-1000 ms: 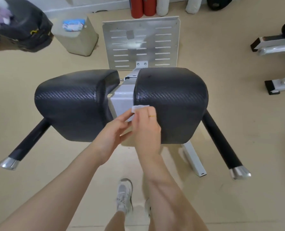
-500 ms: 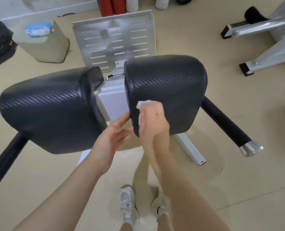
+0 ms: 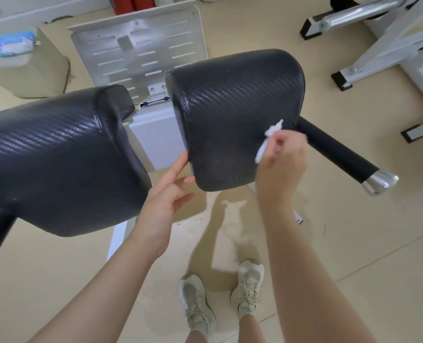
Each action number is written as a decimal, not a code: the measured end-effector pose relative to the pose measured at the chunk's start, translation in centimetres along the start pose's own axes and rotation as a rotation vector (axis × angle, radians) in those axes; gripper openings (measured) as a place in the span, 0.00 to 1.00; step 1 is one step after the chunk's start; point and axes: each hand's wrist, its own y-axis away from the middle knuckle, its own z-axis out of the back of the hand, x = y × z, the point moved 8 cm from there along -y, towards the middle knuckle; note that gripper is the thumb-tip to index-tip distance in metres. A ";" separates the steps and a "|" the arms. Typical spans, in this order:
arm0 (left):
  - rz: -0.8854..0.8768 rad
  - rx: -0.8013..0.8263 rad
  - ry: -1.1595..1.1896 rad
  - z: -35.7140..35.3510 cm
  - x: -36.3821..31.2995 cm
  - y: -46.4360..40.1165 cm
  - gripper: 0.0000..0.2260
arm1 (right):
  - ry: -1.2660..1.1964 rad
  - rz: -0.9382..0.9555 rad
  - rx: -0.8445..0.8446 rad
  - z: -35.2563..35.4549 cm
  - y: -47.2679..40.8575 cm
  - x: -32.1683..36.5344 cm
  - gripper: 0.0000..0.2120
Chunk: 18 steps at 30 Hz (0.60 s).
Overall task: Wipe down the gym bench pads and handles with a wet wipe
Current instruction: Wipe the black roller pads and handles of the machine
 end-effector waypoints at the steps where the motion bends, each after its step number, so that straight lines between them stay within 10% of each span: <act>1: -0.010 0.004 -0.013 -0.2 0.1 0.1 0.31 | -0.016 0.058 0.017 -0.7 1.4 0.8 0.08; 9: -0.003 -0.040 0.042 -1.2 1.1 0.5 0.36 | 0.095 0.453 0.235 -3.4 8.0 3.2 0.08; 15: -0.005 -0.028 -0.009 -1.5 1.0 0.4 0.36 | 0.001 0.011 -0.138 3.6 0.2 -2.6 0.07; 18: -0.019 -0.029 0.001 -1.6 1.0 0.5 0.37 | -0.016 0.006 -0.027 1.0 0.1 -2.0 0.10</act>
